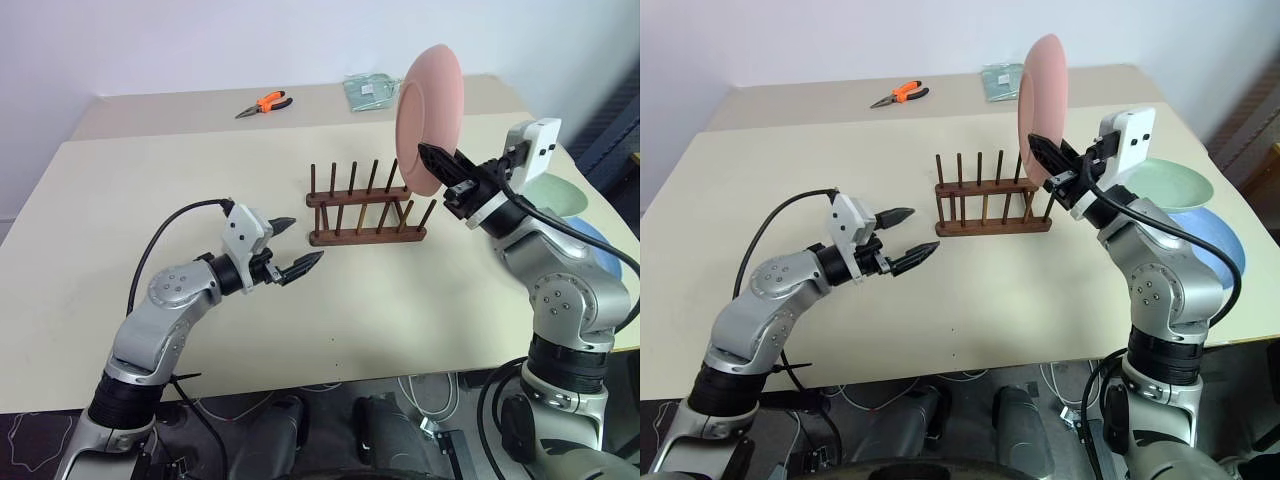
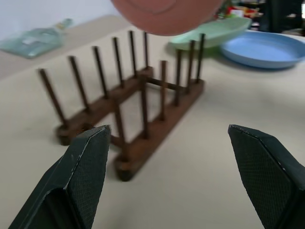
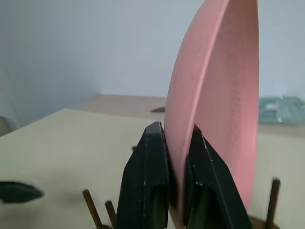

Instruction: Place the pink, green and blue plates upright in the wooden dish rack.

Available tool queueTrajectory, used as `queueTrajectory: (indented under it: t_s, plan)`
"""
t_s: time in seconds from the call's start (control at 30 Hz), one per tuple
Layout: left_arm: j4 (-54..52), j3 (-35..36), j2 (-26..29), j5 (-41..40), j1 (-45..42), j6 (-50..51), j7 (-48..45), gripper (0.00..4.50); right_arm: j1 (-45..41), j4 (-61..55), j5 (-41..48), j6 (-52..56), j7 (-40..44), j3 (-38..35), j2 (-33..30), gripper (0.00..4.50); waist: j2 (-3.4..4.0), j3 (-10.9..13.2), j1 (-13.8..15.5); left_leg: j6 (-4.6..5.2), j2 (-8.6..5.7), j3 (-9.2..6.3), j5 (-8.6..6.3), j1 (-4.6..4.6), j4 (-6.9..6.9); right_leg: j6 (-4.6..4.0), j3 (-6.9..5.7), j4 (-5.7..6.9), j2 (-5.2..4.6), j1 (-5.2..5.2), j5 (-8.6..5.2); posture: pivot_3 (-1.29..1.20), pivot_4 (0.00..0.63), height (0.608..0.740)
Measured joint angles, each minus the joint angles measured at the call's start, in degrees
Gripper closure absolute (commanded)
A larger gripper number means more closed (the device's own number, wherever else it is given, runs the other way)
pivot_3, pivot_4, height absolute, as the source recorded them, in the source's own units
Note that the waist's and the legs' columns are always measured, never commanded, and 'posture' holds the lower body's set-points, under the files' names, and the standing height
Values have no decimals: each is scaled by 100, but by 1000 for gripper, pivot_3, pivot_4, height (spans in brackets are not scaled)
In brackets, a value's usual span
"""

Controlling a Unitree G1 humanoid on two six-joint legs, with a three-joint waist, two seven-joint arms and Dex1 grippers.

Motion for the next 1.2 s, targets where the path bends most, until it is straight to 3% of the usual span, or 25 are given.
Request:
queueTrajectory:
  t_s: [0.27, 0.37, 0.5, 0.73, 0.9, 1.03, 1.13, 1.2]
  plan:
    - [-184, -133, -73, -3, 13, 135, -14, 468, 78, 255, 347, 144, -307, -177, -3, 4500, 0, 0, 1, 3, 0, 0, 1, -1, 0, 1, -1, -2, 0, 1, 0, 0, 150, 729]
    - [-184, -221, -73, 3, 33, 134, -30, 421, 172, 388, 484, 230, -363, -242, -11, 3318, 1, 0, 2, 4, 0, 0, 2, -1, 0, 2, -1, -2, 0, 1, 0, 0, 150, 729]
    - [-184, -283, -74, 37, 53, 131, -45, 421, 292, 477, 406, 188, -360, -186, -118, 1312, 2, 1, -1, 4, 1, 0, 2, -1, 0, 0, -1, -2, 0, 0, -1, 0, 150, 729]
    - [-184, -335, -77, 114, 66, 126, -116, 421, 288, 506, -96, -382, -275, -86, -509, 1312, 8, 4, 5, 5, 0, 2, 1, -2, 1, 1, -2, -5, -1, 2, -1, 0, 150, 729]
    - [-183, -333, -83, 123, 106, 118, -137, 421, 244, 506, 50, -577, -59, -548, -1046, 1312, 9, 5, 14, 7, 1, 2, 0, -4, 1, 2, -3, -7, -3, 3, -2, 0, 150, 729]
    - [-162, -333, -89, 130, 130, 110, -143, 421, 360, 517, 316, -601, 141, -1215, -1497, 21, 9, 5, 11, 10, 2, 2, -1, -5, 1, 2, -4, -11, -3, 5, -2, 0, 150, 729]
    - [-93, -336, -121, 154, 126, 78, -158, 421, 916, 871, -452, -897, 275, -971, -2261, 21, 9, 5, 14, 11, 2, 4, -2, -6, 4, 0, -6, -14, -5, 7, -4, 0, 150, 729]
    - [-25, -341, -128, 191, 117, 57, -180, 421, 1364, 1390, -1587, -1508, 344, -228, -2931, 21, 10, 4, 8, 12, 2, 12, -2, -5, 6, -1, -5, -14, -6, 7, -6, 0, 150, 729]
